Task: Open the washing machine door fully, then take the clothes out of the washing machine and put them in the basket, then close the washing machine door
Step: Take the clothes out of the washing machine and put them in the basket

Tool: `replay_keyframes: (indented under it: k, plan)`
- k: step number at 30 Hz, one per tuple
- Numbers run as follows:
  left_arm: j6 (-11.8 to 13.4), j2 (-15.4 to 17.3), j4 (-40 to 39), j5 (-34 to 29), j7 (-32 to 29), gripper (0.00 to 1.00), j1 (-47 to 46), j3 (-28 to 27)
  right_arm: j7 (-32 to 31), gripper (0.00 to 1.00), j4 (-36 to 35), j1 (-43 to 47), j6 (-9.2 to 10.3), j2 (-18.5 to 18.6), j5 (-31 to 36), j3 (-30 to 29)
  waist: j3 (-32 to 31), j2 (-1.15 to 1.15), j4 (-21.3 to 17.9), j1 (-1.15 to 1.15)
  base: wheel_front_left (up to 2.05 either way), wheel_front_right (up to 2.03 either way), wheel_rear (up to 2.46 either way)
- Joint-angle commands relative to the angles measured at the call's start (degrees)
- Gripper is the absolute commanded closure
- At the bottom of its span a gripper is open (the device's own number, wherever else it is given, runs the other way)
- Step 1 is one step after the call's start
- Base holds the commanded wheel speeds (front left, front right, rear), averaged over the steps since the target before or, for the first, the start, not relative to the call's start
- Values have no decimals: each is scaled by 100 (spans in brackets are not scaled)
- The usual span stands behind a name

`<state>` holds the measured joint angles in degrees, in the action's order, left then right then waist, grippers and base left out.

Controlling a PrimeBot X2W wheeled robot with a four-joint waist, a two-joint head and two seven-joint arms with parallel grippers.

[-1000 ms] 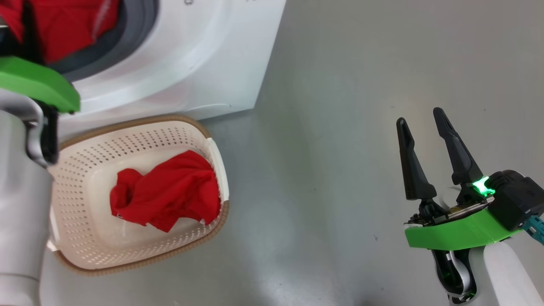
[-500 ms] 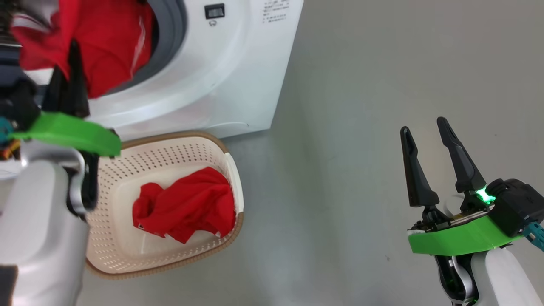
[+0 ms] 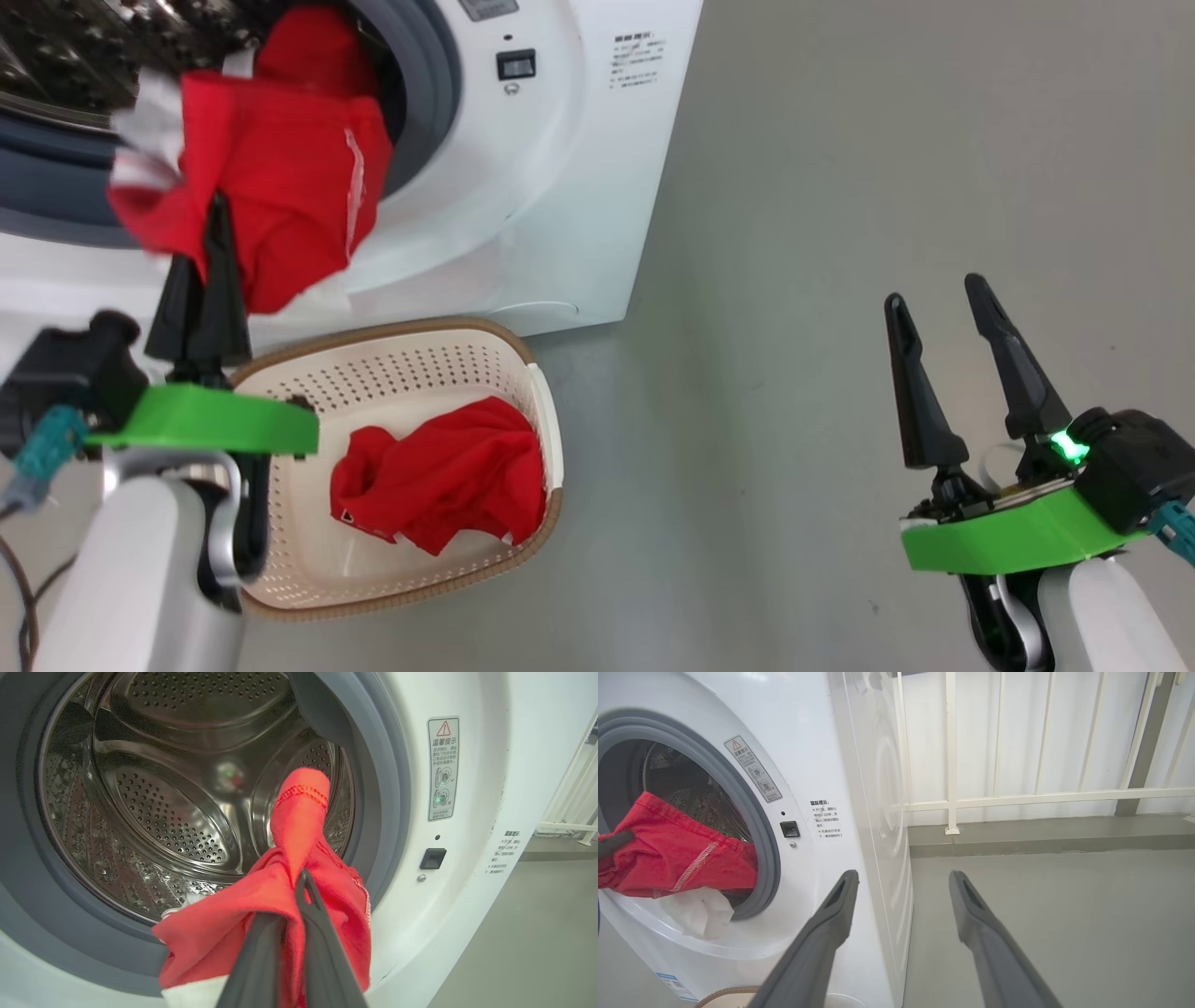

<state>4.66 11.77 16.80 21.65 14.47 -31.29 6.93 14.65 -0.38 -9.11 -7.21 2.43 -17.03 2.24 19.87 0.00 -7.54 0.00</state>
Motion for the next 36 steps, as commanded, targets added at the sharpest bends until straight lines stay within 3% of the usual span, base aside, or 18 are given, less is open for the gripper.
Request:
replay_keyframes:
  k: [1,27,36]
  plan:
    - [69,159,-323,-51,52,100,157,-193,35,0,-140,85,-28,44,53,102,-60,0,48,0,0,0,0]
    - [704,7,-2725,-111,-267,100,1817,-72,35,0,-184,234,-28,44,65,37,-353,0,267,0,0,0,0]
    - [623,-72,-2185,100,-346,100,1793,-12,35,0,-207,177,-28,44,66,77,-183,0,279,0,0,0,0]
